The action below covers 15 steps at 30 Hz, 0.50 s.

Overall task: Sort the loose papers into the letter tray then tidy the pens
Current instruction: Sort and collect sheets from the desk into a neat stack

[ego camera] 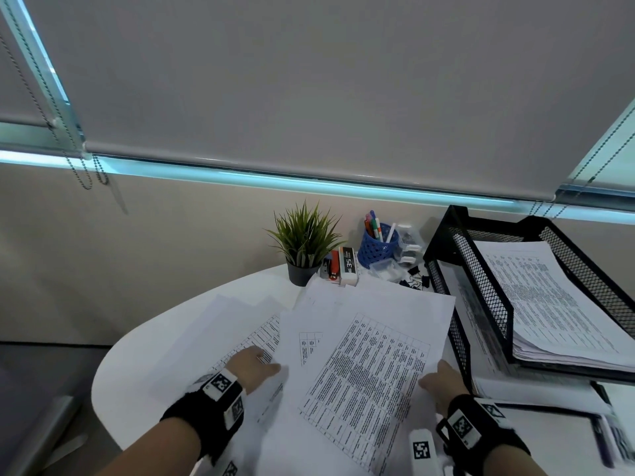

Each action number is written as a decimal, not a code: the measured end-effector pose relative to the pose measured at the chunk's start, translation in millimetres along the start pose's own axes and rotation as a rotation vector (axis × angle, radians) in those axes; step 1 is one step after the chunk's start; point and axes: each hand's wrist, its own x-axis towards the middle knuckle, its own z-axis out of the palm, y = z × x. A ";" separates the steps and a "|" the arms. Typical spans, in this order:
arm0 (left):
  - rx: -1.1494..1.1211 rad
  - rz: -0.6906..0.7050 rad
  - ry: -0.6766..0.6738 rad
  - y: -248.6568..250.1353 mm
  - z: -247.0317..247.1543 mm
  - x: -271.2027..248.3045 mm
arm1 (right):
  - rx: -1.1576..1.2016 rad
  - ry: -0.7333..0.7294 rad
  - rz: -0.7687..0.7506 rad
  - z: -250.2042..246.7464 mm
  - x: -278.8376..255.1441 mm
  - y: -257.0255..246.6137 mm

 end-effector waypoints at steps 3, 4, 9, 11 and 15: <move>-0.203 -0.053 -0.048 8.4 4.4 1.4 | 0.075 -0.099 -0.023 6.5 -1.8 -1.7; -0.198 -0.042 -0.063 11.7 5.8 1.4 | 0.104 -0.129 0.000 8.3 -2.3 -2.9; -0.164 0.018 -0.131 21.2 20.5 3.8 | 0.074 -0.191 0.035 19.4 -1.7 1.3; -0.197 0.016 -0.053 24.2 24.9 5.7 | -0.008 -0.172 0.025 20.4 1.4 6.2; -0.314 0.034 -0.005 34.3 27.6 6.6 | -0.104 -0.178 0.017 19.9 -0.1 11.5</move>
